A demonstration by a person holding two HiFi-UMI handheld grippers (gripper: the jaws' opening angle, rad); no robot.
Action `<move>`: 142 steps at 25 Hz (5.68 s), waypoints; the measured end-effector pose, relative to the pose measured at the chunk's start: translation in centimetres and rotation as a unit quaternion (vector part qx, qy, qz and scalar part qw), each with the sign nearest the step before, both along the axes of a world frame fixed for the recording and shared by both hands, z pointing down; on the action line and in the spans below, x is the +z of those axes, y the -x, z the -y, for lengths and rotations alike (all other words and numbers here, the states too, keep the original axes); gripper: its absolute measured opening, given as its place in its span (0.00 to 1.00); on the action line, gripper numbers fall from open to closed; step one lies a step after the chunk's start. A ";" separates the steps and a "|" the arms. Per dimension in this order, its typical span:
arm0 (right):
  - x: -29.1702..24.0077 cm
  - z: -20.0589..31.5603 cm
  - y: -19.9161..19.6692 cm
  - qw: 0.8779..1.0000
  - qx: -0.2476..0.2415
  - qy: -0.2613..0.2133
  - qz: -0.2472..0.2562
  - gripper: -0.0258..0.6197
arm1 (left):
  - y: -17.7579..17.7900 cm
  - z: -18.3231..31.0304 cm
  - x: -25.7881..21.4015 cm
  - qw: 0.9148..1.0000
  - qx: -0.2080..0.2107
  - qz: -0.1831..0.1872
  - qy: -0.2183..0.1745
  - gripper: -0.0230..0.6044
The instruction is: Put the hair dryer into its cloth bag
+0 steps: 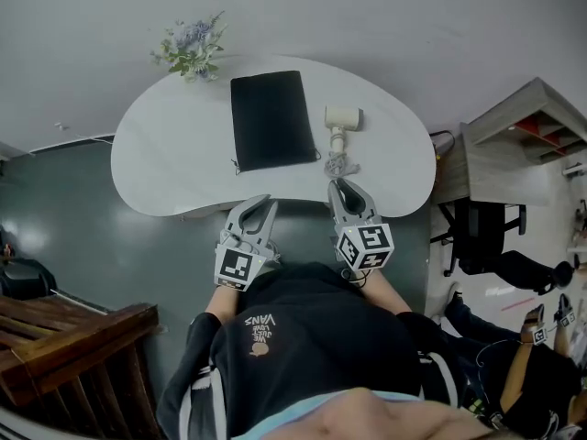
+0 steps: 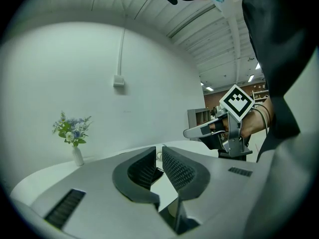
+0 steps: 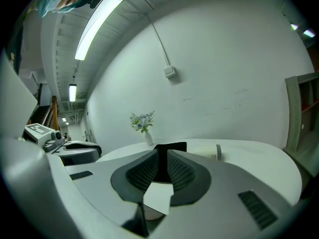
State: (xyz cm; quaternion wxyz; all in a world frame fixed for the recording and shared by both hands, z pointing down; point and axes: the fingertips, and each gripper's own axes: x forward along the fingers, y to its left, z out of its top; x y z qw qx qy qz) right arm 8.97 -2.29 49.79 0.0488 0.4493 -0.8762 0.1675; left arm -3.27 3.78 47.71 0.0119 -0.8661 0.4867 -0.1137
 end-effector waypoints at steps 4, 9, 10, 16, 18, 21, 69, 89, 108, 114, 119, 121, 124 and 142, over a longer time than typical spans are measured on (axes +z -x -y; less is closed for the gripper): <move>0.6 1.0 1.1 0.999 0.037 0.006 -0.005 0.11 | 1.6 1.5 1.1 0.999 0.036 0.007 0.016 0.13; 1.3 1.7 2.1 0.997 0.079 0.015 -0.011 0.11 | 3.4 3.2 2.3 0.996 0.077 0.010 0.031 0.19; 1.4 1.8 2.3 0.996 0.086 0.016 -0.012 0.11 | 3.7 3.5 2.5 0.996 0.085 0.012 0.033 0.20; 2.3 1.9 3.1 0.992 0.122 0.024 -0.021 0.13 | 5.1 3.9 4.4 0.990 0.129 0.025 0.051 0.22; 2.6 2.0 3.3 0.991 0.130 0.032 -0.024 0.21 | 5.5 4.0 4.7 0.989 0.139 0.024 0.055 0.23; 3.1 2.5 3.2 0.989 0.137 0.041 -0.033 0.24 | 5.8 4.5 5.1 0.987 0.148 0.027 0.057 0.23; 17.9 19.3 -1.1 0.908 0.036 0.343 -0.239 0.37 | 4.4 14.7 10.6 0.990 0.064 0.069 0.109 0.29; 18.4 19.0 -1.1 0.933 0.044 0.280 -0.220 0.38 | 4.8 13.6 13.4 0.977 0.095 0.128 0.141 0.29; 18.0 16.9 -1.5 0.937 0.009 0.276 -0.215 0.38 | 5.1 15.1 20.1 0.889 0.234 0.355 0.171 0.36; 18.2 16.9 -1.5 0.935 0.014 0.277 -0.220 0.38 | 4.8 14.7 21.0 0.870 0.262 0.382 0.169 0.31; 18.5 17.1 -1.5 0.932 0.015 0.281 -0.228 0.38 | 4.7 14.5 21.5 0.859 0.275 0.397 0.170 0.28; 18.5 17.1 -1.5 0.932 0.013 0.280 -0.229 0.38 | 4.7 14.3 21.6 0.856 0.278 0.400 0.170 0.21; 18.5 17.2 -1.6 0.932 0.010 0.281 -0.229 0.38 | 4.6 14.3 21.7 0.859 0.277 0.394 0.175 0.14; 18.1 16.7 -2.7 0.936 0.002 0.280 -0.212 0.38 | 4.2 14.5 19.5 0.860 0.302 0.262 0.315 0.11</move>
